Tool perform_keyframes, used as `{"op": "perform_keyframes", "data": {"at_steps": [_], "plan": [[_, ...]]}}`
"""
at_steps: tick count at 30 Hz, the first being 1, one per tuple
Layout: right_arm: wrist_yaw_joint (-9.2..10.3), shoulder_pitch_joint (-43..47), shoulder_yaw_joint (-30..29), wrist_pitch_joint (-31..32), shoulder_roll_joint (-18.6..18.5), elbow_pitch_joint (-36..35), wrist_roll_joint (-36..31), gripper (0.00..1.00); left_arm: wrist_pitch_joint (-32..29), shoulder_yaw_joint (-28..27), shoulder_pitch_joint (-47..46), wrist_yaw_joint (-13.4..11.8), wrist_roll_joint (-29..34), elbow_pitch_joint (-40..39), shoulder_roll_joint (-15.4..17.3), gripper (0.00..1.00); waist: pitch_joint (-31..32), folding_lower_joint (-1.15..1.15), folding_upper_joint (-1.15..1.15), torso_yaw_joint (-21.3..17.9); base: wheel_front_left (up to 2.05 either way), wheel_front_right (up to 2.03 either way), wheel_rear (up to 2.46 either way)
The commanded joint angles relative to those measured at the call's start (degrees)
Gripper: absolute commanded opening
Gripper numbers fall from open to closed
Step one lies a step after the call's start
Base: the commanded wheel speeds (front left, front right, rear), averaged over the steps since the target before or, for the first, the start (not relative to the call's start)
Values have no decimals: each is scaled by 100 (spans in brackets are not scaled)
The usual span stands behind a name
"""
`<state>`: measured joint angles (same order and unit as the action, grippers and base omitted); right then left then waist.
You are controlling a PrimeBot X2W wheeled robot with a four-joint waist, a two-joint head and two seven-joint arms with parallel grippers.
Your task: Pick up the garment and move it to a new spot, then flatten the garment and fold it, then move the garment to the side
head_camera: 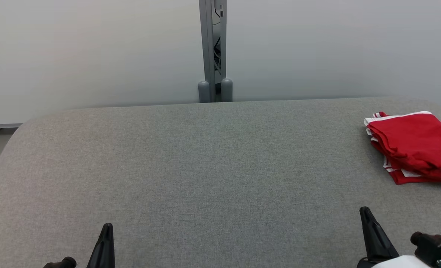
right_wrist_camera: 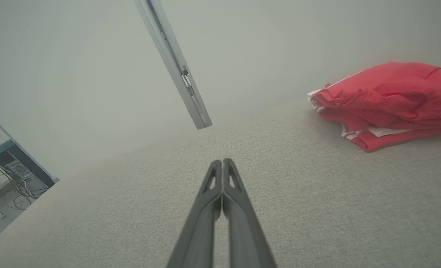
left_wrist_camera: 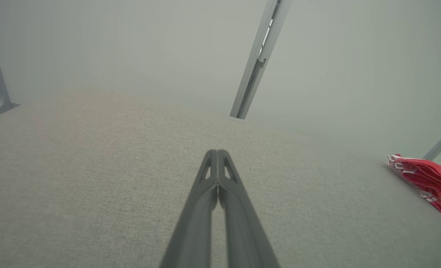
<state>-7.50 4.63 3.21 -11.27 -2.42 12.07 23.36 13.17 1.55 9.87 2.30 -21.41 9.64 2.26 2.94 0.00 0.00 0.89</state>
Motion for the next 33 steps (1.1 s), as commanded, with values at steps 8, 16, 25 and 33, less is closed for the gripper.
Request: {"op": "perform_keyframes", "data": {"at_steps": [8,16,25,33], "plan": [[0,-388,-113,315,-104,72,991,0,-92,-81,-268,86,-972,-141,28,0,-25,0,0,-7,0,0,0],[0,-570,-202,571,-131,185,1708,0,-177,-122,-350,138,-1698,-163,34,0,-48,0,0,-12,0,0,0],[0,-758,-306,847,-150,298,2428,0,-265,-164,-439,189,-2441,-183,40,0,-75,0,0,-19,0,0,0],[0,-910,-401,1074,-160,395,3005,0,-339,-198,-509,237,-3040,-197,45,0,-98,0,0,-25,0,0,0]]}}
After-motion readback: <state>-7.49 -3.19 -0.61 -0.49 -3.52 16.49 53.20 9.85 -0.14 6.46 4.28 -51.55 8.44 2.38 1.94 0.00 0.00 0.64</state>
